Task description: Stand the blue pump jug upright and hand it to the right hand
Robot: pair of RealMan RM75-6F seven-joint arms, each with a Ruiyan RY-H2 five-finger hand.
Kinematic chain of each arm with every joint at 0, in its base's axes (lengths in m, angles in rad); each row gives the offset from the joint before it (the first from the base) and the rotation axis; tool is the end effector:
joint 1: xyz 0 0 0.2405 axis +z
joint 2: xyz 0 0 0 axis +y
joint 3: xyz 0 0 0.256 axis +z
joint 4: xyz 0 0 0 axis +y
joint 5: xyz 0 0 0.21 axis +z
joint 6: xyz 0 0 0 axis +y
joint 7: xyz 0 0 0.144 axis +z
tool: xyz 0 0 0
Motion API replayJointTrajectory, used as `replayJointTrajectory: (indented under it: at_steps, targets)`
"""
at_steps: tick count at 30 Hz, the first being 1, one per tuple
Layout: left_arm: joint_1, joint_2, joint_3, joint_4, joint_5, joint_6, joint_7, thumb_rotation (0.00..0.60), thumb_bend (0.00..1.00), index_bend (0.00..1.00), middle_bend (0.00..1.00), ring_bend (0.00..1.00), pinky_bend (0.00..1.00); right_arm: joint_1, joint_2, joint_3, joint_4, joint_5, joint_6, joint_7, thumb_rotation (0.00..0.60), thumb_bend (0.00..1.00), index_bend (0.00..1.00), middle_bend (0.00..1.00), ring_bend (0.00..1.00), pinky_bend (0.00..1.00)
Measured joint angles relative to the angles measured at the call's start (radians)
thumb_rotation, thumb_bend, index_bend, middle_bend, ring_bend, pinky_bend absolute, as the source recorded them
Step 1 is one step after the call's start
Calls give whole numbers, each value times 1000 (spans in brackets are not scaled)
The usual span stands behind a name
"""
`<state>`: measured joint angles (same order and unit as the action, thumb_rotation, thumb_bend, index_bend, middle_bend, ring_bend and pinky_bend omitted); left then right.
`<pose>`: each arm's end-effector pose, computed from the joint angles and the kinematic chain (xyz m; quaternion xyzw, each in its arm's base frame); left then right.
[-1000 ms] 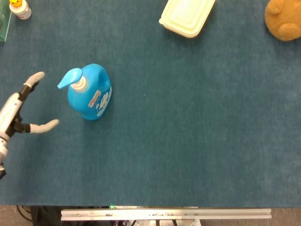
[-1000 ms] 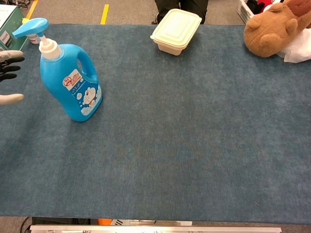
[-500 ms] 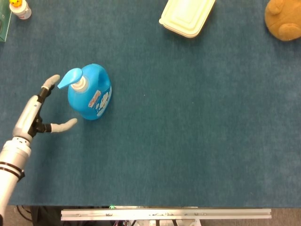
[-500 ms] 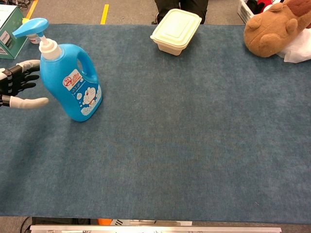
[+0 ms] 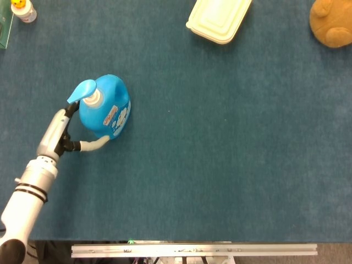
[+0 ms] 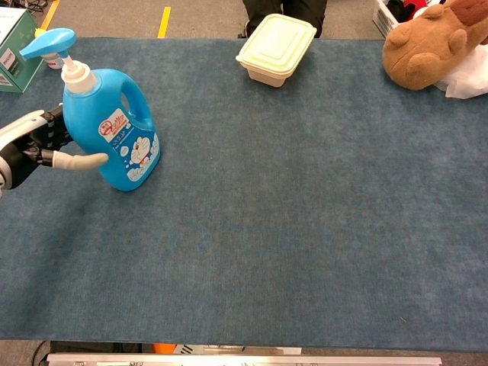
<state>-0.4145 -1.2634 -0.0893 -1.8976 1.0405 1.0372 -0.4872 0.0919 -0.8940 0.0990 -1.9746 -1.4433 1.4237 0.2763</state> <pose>-0.2195 0.2410 0.0437 -0.3940 -0.7553 -0.4500 0.2679 -0.2539 -0.1864 0.1949 0.5021 -0.5132 0.4938 0.4906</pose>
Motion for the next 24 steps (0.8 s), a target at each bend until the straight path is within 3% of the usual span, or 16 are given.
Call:
replayJointTrajectory:
  at_steps: [7, 10, 17, 24]
  targets:
    - [-11, -56, -49, 25, -57, -1, 46, 600, 204, 0, 0, 0, 0, -3, 2, -2, 12, -6, 0, 20, 600, 75, 80, 218, 107, 240]
    - [-14, -65, -66, 41, -66, -11, 48, 600, 204, 20, 11, 48, 49, -6, 2, -3, 16, -5, 4, 26, 600, 75, 80, 218, 107, 240]
    - [-20, -53, -93, 72, -51, -65, 20, 600, 204, 325, 204, 224, 199, -14, 5, -4, 21, -4, 13, 37, 600, 75, 80, 218, 107, 240]
    - [-31, -18, -115, 99, 29, -152, -82, 600, 204, 441, 278, 264, 220, -17, 3, -5, 23, -3, 16, 41, 600, 75, 80, 218, 107, 240]
